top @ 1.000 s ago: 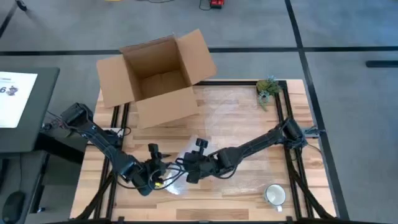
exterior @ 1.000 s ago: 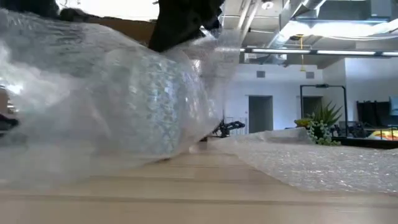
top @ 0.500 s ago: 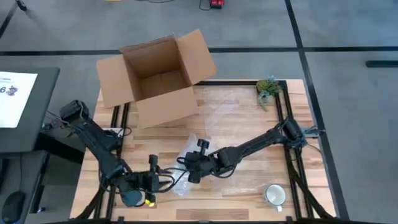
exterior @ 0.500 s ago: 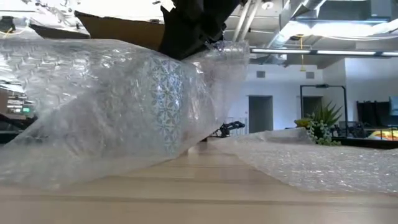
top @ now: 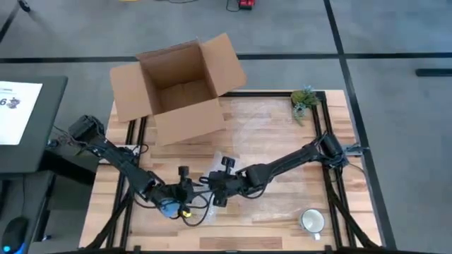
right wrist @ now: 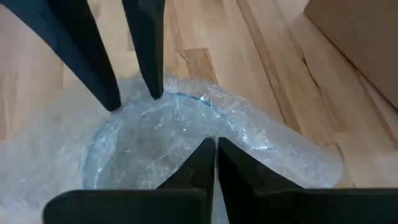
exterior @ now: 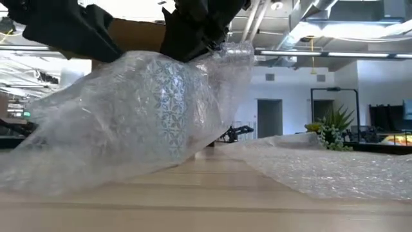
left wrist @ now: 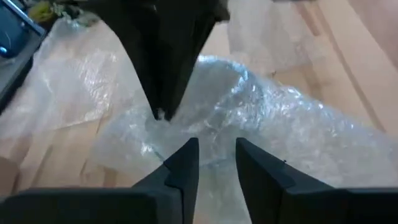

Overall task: Wrap mug
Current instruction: Wrap the green patterned mug with the bubble wrap

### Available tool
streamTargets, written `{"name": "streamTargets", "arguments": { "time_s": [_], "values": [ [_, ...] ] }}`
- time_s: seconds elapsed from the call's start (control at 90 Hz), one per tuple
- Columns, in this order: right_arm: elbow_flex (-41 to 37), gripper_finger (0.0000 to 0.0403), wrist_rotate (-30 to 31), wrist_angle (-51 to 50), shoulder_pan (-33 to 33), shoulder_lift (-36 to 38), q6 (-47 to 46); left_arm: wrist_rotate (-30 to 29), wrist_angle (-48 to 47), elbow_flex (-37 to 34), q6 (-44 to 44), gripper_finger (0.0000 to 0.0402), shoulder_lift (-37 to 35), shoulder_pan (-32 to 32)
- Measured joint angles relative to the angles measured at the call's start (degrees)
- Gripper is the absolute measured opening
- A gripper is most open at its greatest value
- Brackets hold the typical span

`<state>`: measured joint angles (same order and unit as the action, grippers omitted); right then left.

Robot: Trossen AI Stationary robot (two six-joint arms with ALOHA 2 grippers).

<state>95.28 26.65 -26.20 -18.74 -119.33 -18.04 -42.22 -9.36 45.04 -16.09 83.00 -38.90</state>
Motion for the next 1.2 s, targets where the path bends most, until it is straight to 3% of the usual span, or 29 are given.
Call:
{"name": "streamTargets", "arguments": {
  "time_s": [0.178, 0.344, 0.522, 0.756, 1.0, 1.2],
  "values": [
    [2.72, 0.008, 0.17, -2.87, 0.07, 0.0, 0.54, 0.14, 0.02, 0.0, -0.21, 0.0077, -0.02, 0.03],
    [7.9, 0.0099, 0.22, -8.15, 0.11, 0.15, 1.87, 0.13, -0.09, 0.0, -0.42, 0.0077, -0.02, 0.03],
    [11.7, 0.01, -0.16, -11.78, -0.02, 0.15, 3.12, 0.13, -0.17, 0.0, -0.46, 0.0077, -0.02, 0.03],
    [12.02, 0.0098, -6.15, -12.72, 0.46, 0.04, 3.48, 0.11, -0.15, 0.0, -0.69, 0.0077, -0.02, 0.03],
    [7.6, 0.0092, -11.0, -10.56, 2.43, 0.0, 3.08, 0.09, -0.16, 0.01, -0.9, 0.0077, -0.02, 0.01],
    [1.54, 0.0057, -18.77, -3.39, 5.22, 0.0, 3.08, 0.02, -0.22, 0.02, -0.32, 0.0077, -1.18, -0.54]
  ]
}}
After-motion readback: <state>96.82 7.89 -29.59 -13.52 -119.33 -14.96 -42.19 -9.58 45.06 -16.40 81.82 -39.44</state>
